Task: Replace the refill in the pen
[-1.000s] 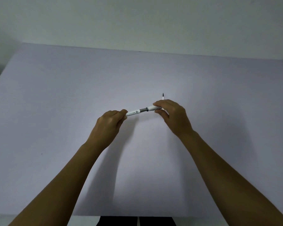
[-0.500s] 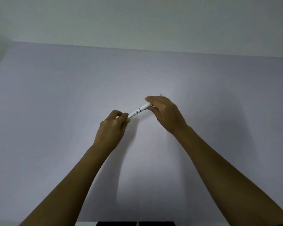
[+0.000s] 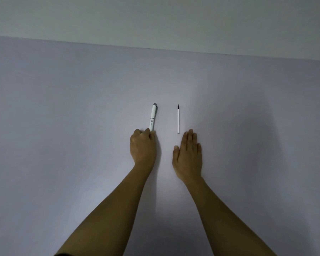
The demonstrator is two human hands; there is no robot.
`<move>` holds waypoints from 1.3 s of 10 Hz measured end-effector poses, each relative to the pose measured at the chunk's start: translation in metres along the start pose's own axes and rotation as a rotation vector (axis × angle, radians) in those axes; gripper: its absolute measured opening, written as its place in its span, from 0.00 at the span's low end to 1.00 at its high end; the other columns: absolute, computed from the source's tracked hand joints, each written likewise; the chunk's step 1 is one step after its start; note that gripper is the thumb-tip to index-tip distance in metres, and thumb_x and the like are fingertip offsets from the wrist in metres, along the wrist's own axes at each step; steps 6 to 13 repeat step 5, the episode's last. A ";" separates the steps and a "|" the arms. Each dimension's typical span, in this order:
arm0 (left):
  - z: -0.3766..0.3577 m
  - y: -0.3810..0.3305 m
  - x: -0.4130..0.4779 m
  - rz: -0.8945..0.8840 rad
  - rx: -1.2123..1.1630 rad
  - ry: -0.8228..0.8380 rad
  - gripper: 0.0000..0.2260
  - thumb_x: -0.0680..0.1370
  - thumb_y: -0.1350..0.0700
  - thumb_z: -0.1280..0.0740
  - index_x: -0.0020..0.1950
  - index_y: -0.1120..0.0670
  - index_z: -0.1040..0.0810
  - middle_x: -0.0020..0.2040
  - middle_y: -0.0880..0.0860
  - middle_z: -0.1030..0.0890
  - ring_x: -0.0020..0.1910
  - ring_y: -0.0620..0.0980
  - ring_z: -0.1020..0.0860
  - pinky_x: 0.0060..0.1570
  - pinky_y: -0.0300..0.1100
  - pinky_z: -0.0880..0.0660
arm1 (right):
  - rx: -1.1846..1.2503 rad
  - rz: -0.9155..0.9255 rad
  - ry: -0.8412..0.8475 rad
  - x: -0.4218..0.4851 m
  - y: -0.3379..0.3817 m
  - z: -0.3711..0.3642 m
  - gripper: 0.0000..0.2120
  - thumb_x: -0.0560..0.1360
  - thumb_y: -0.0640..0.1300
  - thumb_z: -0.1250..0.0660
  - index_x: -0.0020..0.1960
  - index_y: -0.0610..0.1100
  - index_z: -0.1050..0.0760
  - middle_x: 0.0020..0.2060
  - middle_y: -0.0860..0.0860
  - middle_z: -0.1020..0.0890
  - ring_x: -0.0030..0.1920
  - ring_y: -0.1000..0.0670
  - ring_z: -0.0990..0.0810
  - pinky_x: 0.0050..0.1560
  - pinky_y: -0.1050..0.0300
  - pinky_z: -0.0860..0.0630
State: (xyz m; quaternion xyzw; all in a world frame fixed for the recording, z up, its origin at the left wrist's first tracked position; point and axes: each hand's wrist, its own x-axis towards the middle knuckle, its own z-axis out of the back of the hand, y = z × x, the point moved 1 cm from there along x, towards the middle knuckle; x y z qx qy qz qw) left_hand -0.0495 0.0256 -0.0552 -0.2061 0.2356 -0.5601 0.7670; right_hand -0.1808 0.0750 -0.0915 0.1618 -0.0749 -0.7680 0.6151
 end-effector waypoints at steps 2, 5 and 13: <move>-0.020 -0.001 0.001 -0.072 0.055 -0.047 0.12 0.79 0.55 0.39 0.53 0.62 0.22 0.42 0.61 0.22 0.38 0.57 0.24 0.40 0.52 0.22 | -0.038 0.002 -0.024 0.001 -0.003 -0.006 0.29 0.80 0.49 0.50 0.75 0.38 0.56 0.77 0.42 0.50 0.77 0.45 0.52 0.74 0.50 0.56; -0.017 -0.001 -0.005 -0.068 0.080 -0.026 0.16 0.78 0.50 0.38 0.57 0.62 0.27 0.44 0.60 0.22 0.40 0.57 0.24 0.43 0.54 0.23 | 0.029 -0.004 0.046 0.000 -0.004 -0.002 0.29 0.81 0.51 0.54 0.75 0.40 0.62 0.77 0.43 0.55 0.77 0.47 0.57 0.74 0.52 0.60; -0.017 -0.001 -0.005 -0.068 0.080 -0.026 0.16 0.78 0.50 0.38 0.57 0.62 0.27 0.44 0.60 0.22 0.40 0.57 0.24 0.43 0.54 0.23 | 0.029 -0.004 0.046 0.000 -0.004 -0.002 0.29 0.81 0.51 0.54 0.75 0.40 0.62 0.77 0.43 0.55 0.77 0.47 0.57 0.74 0.52 0.60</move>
